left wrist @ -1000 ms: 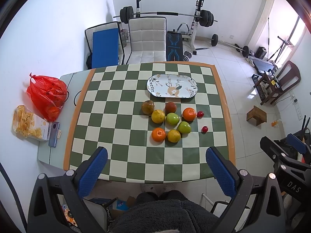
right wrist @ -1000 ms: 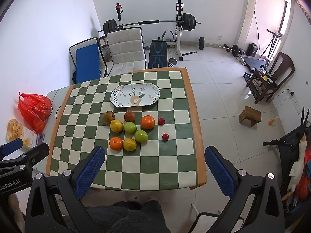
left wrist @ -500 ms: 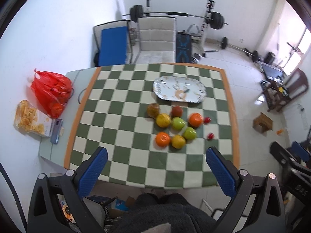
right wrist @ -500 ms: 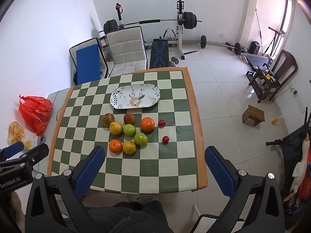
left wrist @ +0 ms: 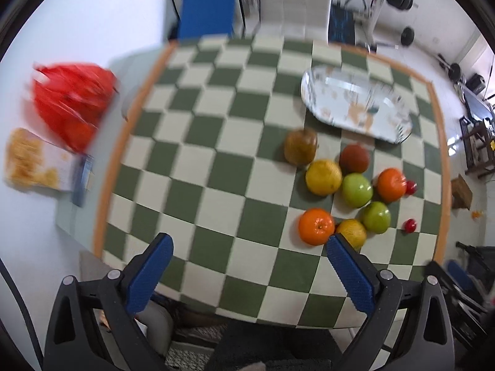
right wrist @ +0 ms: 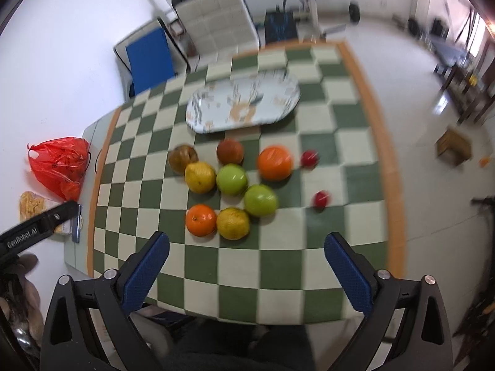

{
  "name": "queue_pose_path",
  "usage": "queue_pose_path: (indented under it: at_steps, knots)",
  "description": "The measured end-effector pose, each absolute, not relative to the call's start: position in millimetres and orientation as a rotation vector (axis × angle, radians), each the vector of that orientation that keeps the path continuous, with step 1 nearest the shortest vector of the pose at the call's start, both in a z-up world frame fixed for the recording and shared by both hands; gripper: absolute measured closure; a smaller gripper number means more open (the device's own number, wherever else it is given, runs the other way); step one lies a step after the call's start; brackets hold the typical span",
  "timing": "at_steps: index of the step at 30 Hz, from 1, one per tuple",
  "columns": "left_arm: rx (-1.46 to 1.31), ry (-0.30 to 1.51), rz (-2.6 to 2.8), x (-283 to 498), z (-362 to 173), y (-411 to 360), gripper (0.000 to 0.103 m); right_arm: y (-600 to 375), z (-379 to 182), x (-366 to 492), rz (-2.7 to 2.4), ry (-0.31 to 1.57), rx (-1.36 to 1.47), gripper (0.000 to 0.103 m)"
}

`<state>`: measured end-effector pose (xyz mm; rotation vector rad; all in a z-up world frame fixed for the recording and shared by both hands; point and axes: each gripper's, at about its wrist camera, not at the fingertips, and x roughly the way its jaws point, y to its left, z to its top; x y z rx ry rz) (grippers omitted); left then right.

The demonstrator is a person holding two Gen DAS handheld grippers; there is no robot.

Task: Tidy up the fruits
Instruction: 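Grasp an orange with the left tool while the right tool grasps a yellow citrus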

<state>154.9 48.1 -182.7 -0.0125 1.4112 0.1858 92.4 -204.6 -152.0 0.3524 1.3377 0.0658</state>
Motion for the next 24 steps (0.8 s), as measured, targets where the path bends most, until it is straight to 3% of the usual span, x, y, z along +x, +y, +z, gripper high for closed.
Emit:
queue_pose_path:
  at_steps: [4,11,12,13,17,24]
  knots:
    - [-0.044,1.545,0.160,174,-241,52,0.007,-195,-253,123,0.037,1.480,0.481,0.029]
    - [-0.083,1.710,0.063,195,-301,49,0.009,-178,-360,139,-0.005,1.632,0.772,0.030]
    - [-0.086,1.727,0.040,196,-306,45,0.009,-173,-371,139,-0.023,1.646,0.777,0.036]
    - [-0.089,1.735,0.024,198,-309,43,0.009,-170,-379,140,-0.023,1.652,0.783,0.041]
    - [-0.057,1.733,-0.060,206,-316,21,0.009,-170,-374,125,-0.054,1.656,0.721,0.041]
    - [0.278,1.728,-0.241,189,-346,-51,0.009,-190,-369,92,-0.130,1.676,0.545,0.041]
